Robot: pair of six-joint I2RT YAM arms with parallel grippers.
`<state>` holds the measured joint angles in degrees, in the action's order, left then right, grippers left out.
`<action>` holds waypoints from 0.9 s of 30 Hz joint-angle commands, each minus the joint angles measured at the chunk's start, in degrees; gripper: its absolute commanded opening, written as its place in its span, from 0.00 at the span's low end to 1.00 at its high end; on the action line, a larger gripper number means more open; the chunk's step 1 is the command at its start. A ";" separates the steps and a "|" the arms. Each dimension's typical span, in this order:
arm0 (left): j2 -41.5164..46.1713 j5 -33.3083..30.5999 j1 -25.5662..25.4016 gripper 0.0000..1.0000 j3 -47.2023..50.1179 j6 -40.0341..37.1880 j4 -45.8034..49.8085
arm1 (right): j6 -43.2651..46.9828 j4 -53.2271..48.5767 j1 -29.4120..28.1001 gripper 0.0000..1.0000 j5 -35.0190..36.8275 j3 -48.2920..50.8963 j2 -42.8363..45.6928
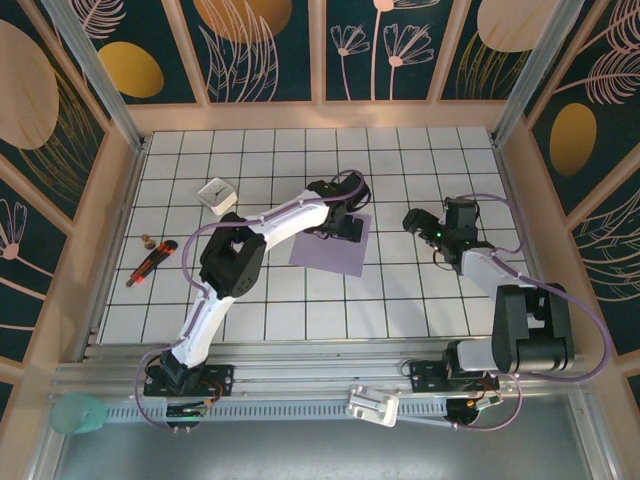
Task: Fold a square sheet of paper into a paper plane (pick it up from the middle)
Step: First fold the square sheet of paper in half at the center of the table.
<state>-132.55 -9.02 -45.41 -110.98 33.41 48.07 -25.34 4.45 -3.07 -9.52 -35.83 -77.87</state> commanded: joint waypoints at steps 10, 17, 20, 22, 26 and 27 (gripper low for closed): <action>-4.12 4.19 -0.15 0.99 -0.95 -1.28 3.45 | 0.56 3.04 0.86 0.97 -2.97 1.08 1.31; -3.14 5.63 -0.14 0.99 4.42 -0.77 -0.84 | 0.38 2.81 0.79 0.97 -2.79 1.61 1.47; -2.50 5.53 -0.17 0.99 6.00 -0.92 -1.70 | 0.34 2.54 0.80 0.97 -2.55 1.97 1.92; -2.14 5.87 -0.18 0.98 6.55 -0.95 -2.26 | 0.36 2.36 0.82 0.97 -2.52 1.99 2.10; -1.92 5.77 -0.12 0.98 6.81 -1.23 -2.62 | 0.29 1.80 0.79 0.97 -2.43 2.00 2.44; -1.75 5.73 -0.24 0.97 6.91 -1.33 -2.72 | 0.25 1.76 0.79 0.97 -2.35 2.00 2.54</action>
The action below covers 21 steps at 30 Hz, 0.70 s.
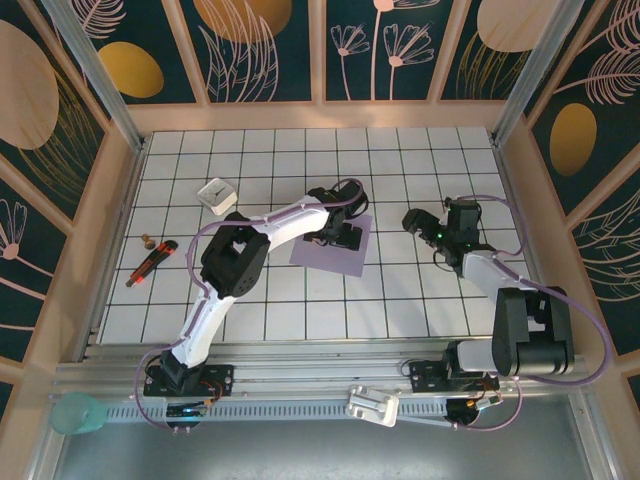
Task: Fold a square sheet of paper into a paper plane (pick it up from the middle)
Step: First fold the square sheet of paper in half at the center of the table.
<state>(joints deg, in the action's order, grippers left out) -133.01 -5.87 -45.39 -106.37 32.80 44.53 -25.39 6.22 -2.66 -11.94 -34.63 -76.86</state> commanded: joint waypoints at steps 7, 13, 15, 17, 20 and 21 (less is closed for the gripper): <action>-1.15 2.66 -0.22 0.93 2.78 -1.08 0.56 | 0.16 -0.58 0.44 0.97 0.43 0.96 1.80; -0.72 3.32 -0.21 0.90 2.73 -1.25 0.02 | -0.01 -0.73 0.46 0.97 0.43 0.97 1.72; -0.14 3.92 -0.22 0.85 2.98 -1.07 -1.02 | -0.17 -0.77 0.42 0.97 0.28 0.97 1.65; 0.65 4.68 -0.18 0.79 3.56 -0.68 -2.51 | -0.30 -0.77 0.37 0.97 0.10 0.97 1.63; 2.98 6.82 -0.20 0.66 5.19 0.15 -6.61 | -0.44 -1.08 0.39 0.97 -0.27 0.73 1.63; 4.28 7.99 -0.19 0.63 6.27 0.54 -8.71 | -0.41 -1.34 0.37 0.97 -0.51 0.56 1.71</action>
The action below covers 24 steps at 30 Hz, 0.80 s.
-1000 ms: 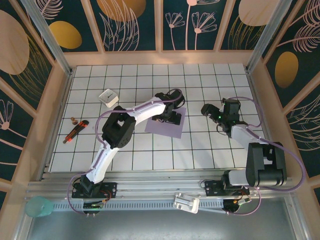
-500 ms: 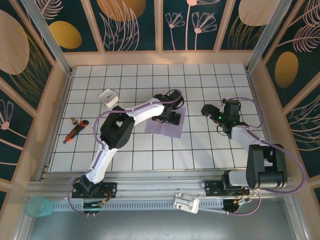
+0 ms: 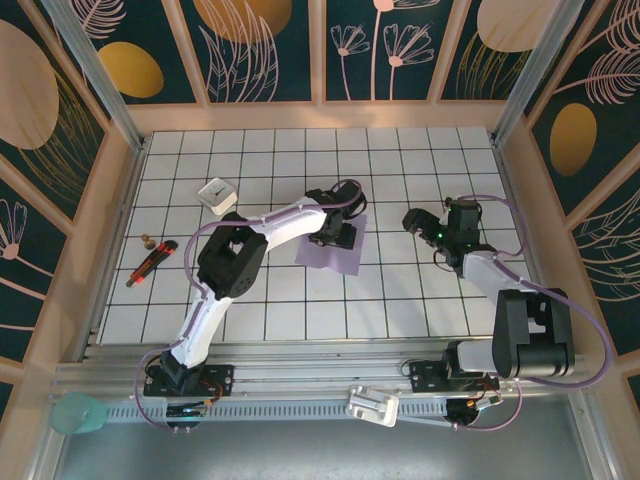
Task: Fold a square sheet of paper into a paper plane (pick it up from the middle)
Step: First fold the square sheet of paper in half at the center of the table.
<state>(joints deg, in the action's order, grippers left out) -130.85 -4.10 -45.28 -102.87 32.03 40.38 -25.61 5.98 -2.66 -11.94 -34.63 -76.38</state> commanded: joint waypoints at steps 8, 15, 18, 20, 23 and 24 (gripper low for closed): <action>22.80 32.56 1.61 0.39 30.03 21.63 -54.33 | 2.46 -8.53 0.43 0.97 0.29 -4.29 4.27; 27.64 38.52 6.80 0.32 50.37 32.82 -75.05 | 5.24 -11.31 -0.48 0.96 -9.97 -4.73 9.86; 27.26 38.08 7.69 0.32 53.04 29.46 -72.59 | 5.22 -8.81 -3.47 0.95 -17.46 -2.58 10.41; 26.45 37.51 8.31 0.32 53.84 27.16 -70.32 | 4.25 -7.03 -6.71 0.93 -18.77 -1.26 9.54; 25.04 37.03 8.54 0.30 55.08 26.08 -69.80 | 0.97 -2.89 -11.63 0.87 -19.41 -0.18 6.64; 24.82 36.70 8.48 0.30 55.32 25.63 -69.34 | -0.32 -1.15 -13.19 0.84 -19.46 -0.10 5.24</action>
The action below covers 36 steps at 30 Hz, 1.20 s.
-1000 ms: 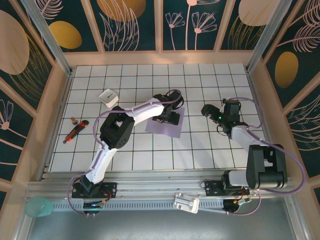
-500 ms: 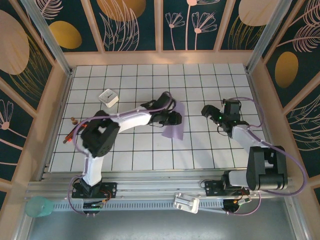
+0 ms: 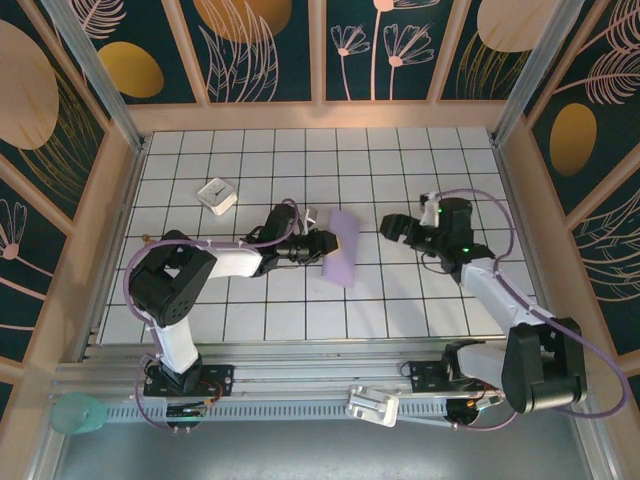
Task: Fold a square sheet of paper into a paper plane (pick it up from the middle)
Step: First fold the square sheet of paper in half at the center of the table.
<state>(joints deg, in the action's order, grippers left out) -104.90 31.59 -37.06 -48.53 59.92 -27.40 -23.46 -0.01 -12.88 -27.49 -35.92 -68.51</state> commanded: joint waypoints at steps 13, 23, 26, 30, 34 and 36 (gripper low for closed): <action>-0.84 -11.59 0.32 0.37 1.09 -11.11 10.93 | -13.66 19.34 -12.84 0.50 1.98 -2.50 -21.12; -1.69 -13.49 0.22 0.42 2.04 -11.33 11.46 | -14.07 23.12 -14.67 0.39 -0.46 -8.48 -32.68; -2.06 -13.49 0.22 0.44 2.12 -11.36 11.65 | -13.97 22.82 -14.65 0.36 -0.72 -10.01 -35.23; -1.13 -14.03 0.23 0.49 1.95 -11.77 12.89 | -13.69 22.62 -14.66 0.33 -0.55 -11.17 -37.44; 1.17 -16.08 0.23 0.59 1.62 -13.18 16.27 | -13.54 22.64 -14.67 0.31 -0.61 -11.88 -38.79; 1.93 -17.09 0.23 0.63 1.35 -14.08 18.11 | -13.28 22.77 -14.67 0.31 -0.86 -12.13 -39.24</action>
<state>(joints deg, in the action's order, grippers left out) -103.94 19.38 -37.50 -47.99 48.29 -16.43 -37.01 21.43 -27.11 -27.81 -46.76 -106.17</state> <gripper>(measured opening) 0.623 0.312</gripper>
